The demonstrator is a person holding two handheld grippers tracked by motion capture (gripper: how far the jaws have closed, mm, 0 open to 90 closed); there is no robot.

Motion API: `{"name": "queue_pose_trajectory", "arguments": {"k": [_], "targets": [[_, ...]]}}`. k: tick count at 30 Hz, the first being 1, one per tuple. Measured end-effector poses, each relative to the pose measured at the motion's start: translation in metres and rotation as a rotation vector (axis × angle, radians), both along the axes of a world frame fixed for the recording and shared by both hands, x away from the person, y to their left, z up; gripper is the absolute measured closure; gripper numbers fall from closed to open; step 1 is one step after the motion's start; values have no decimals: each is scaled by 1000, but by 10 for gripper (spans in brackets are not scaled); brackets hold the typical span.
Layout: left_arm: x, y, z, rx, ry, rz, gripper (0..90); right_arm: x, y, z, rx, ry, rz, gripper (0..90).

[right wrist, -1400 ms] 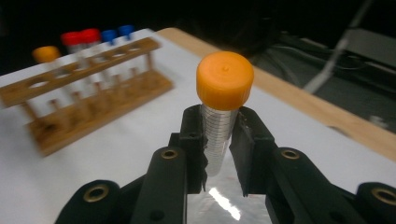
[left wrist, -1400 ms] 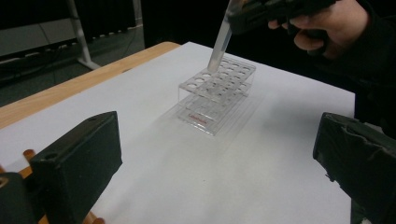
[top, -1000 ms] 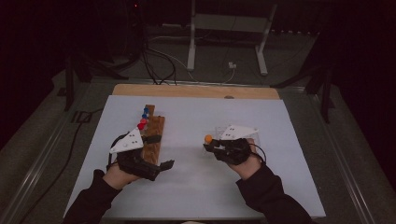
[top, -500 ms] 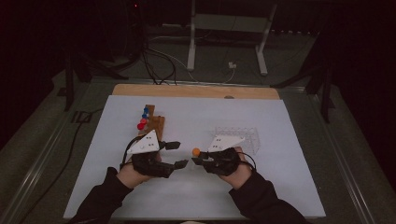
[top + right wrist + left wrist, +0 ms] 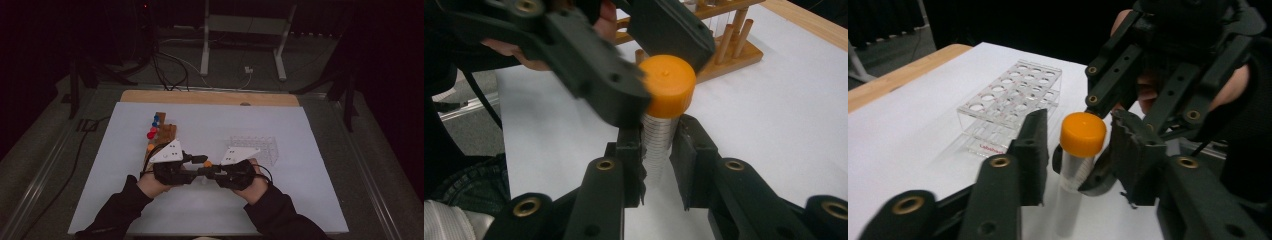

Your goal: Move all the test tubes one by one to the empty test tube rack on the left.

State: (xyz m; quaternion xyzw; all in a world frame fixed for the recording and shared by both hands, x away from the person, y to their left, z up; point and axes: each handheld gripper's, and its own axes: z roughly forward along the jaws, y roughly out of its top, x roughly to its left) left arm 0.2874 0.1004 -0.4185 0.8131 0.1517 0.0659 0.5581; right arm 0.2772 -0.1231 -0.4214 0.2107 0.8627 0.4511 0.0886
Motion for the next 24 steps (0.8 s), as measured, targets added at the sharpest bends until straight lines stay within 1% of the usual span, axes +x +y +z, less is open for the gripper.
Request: {"name": "queue_pose_trajectory", "arguments": {"k": [2, 3, 4, 6, 7, 8, 10, 11, 12, 14, 15, 17, 19, 20, 21, 22, 23, 24], "targets": [[0, -1, 1, 3, -8, -4, 691, 0, 0, 0, 1, -1, -1, 749], [0, -1, 1, 6, -15, 1, 701, 0, 0, 0, 0, -3, -5, 749], [0, -1, 2, 7, -21, 4, 706, 0, 0, 0, 2, -1, -8, 749], [0, 0, 4, -5, -27, 11, 712, 0, -2, 1, 18, -3, -4, 739], [0, 2, 5, -3, -31, 15, 713, 1, -3, 2, 24, -3, -7, 728], [1, 4, 7, -2, -37, 22, 713, 1, -4, 3, 28, -8, -8, 697], [2, 9, 11, -12, -38, 29, 714, 2, -7, 5, 49, -19, -24, 606], [3, 12, 12, -18, -38, 37, 714, 2, -9, 6, 51, -25, -31, 574], [3, 14, 13, -22, -39, 43, 714, 2, -11, 7, 56, -34, -39, 518], [4, 18, 14, -18, -41, 58, 715, 3, -15, 9, 76, -42, -56, 360], [4, 20, 15, -18, -46, 66, 715, 3, -16, 10, 78, -50, -70, 285], [5, 25, 18, -12, -49, 85, 715, 3, -19, 11, 99, -49, -90, 183], [7, 31, 20, -15, -49, 106, 715, 4, -22, 11, 117, -42, -103, 128], [8, 34, 21, -12, -51, 119, 715, 4, -23, 11, 126, -47, -112, 98], [8, 37, 22, -16, -52, 125, 715, 5, -25, 11, 132, -49, -116, 62], [9, 40, 23, -17, -52, 133, 715, 6, -26, 11, 135, -48, -121, 7], [9, 43, 24, -19, -51, 143, 715, 6, -29, 10, 145, -42, -107, 0], [9, 47, 26, -20, -55, 151, 715, 6, -31, 10, 157, -42, -108, 0]]}}
